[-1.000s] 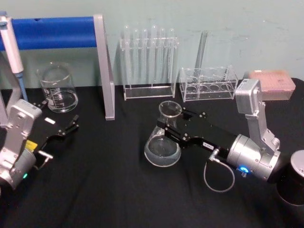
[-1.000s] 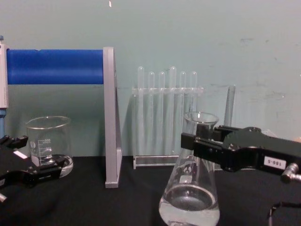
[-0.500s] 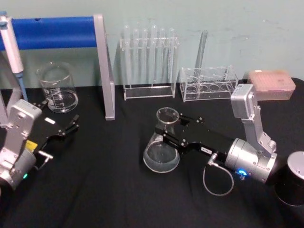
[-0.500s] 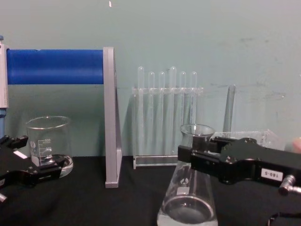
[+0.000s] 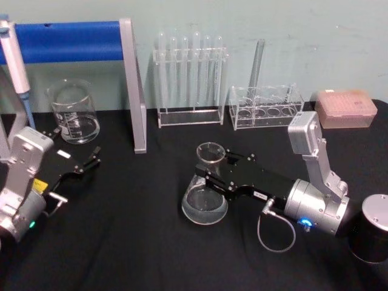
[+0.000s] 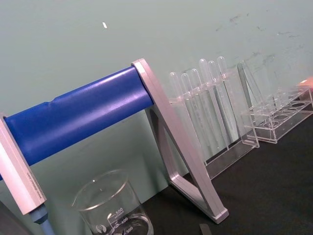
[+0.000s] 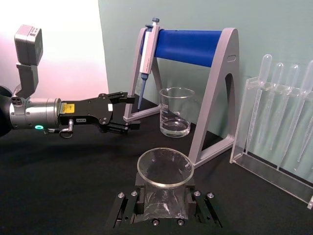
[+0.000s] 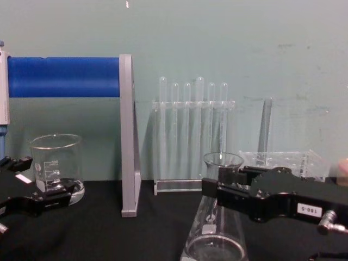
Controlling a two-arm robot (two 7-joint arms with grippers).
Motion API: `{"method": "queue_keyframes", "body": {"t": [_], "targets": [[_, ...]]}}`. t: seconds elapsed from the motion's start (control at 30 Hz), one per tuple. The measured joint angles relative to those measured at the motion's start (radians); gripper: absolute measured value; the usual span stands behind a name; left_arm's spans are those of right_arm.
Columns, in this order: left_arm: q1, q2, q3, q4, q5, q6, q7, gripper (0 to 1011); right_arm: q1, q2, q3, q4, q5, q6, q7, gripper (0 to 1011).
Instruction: Grasp the erlenmeyer flask with one hand, shake it three times, then place it back.
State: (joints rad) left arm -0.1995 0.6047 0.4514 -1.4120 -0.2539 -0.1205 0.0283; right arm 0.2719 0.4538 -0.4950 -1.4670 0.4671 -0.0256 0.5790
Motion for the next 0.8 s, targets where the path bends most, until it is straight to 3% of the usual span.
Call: {"method": "queue_keyframes", "body": {"t": [0.8], "targets": [[0.000,0.000,0.000,0.000,0.000,0.000,0.000,1001,0.018,-0.012,-0.022,0.044,-0.010,0.003,0.013,456]]}}
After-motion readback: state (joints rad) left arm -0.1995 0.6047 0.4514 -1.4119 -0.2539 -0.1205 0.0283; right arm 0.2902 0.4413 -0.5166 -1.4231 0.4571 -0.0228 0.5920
